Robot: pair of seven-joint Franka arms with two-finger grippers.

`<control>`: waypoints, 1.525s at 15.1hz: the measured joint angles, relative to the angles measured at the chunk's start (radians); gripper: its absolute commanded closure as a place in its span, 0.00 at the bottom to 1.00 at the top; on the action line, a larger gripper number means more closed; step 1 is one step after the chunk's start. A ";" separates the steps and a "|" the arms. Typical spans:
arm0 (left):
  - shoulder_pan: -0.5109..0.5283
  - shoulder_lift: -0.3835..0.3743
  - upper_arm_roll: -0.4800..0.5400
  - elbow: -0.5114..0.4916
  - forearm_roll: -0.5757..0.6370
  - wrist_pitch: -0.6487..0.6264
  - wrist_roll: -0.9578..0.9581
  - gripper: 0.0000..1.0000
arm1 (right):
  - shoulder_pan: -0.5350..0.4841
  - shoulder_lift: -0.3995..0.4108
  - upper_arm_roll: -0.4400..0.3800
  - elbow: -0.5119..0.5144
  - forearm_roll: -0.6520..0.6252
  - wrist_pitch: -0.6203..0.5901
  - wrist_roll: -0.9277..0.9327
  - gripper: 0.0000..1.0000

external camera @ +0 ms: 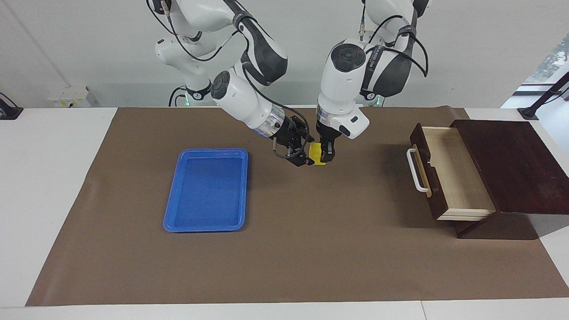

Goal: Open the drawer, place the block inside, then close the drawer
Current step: 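Open and withdraw the right gripper while the left gripper holds the block, then lower the block into the drawer with the left gripper while the right gripper retracts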

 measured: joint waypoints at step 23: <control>0.603 -0.021 0.029 0.031 0.061 -0.066 0.626 1.00 | -0.469 -0.153 -0.021 0.045 -0.597 -0.512 -1.313 0.00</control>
